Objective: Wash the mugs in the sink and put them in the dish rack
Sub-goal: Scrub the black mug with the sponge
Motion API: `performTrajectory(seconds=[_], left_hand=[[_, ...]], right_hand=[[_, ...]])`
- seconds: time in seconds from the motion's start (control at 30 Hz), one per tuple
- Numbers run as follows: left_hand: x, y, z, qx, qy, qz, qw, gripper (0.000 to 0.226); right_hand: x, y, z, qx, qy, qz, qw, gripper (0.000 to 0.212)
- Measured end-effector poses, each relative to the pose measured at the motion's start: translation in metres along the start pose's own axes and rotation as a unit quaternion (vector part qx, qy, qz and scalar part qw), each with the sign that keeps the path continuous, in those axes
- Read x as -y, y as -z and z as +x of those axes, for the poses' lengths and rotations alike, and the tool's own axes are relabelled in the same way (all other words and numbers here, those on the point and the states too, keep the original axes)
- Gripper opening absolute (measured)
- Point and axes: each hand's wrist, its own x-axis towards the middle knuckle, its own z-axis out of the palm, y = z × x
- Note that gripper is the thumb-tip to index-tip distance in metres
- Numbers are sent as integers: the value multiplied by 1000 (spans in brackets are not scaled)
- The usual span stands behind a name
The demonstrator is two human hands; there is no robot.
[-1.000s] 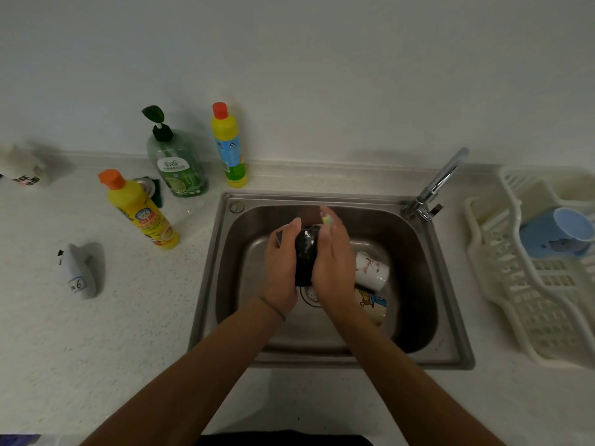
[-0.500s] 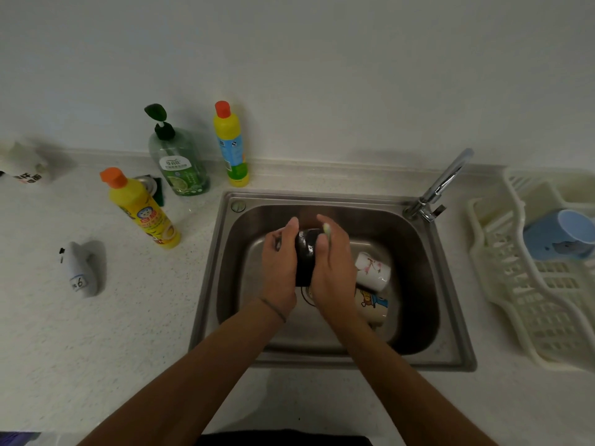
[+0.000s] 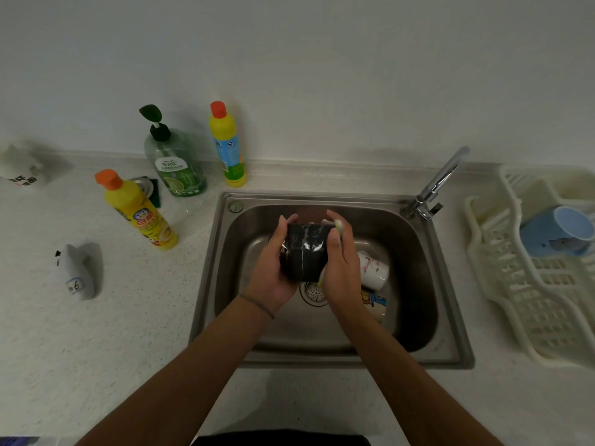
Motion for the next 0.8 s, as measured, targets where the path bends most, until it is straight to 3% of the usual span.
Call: performTrajectory(seconds=[0.13,0.23,0.3,0.43,0.57,0.63,0.73,0.8], left_hand=[[-5,5,-2,57,19,10,998,56],[-7,5,-3,76,27,55,995,95],[-5,4,-2,59,21,65,996,103],[-2,-1,-2,7,-13,90,996,76],[0,-1,-5,14,-29,126,992,61],[2,0,-6,12,-30,136,990,59],[4,-2,-8,13,-34,130,991,60],[5,-7,-9,13,-44,129,991,56]], right_hand=[[2,3,2,-7,-16,36,999,31],[2,5,4,-14,-6,31,999,30],[-1,2,0,-16,3,3,1000,29],[-4,-11,-16,-38,55,-75,995,44],[-6,-10,-20,-24,147,-195,969,47],[-4,-7,-12,-21,120,-150,981,38],[7,3,10,-28,-45,23,998,29],[13,8,16,-27,-88,53,994,31]])
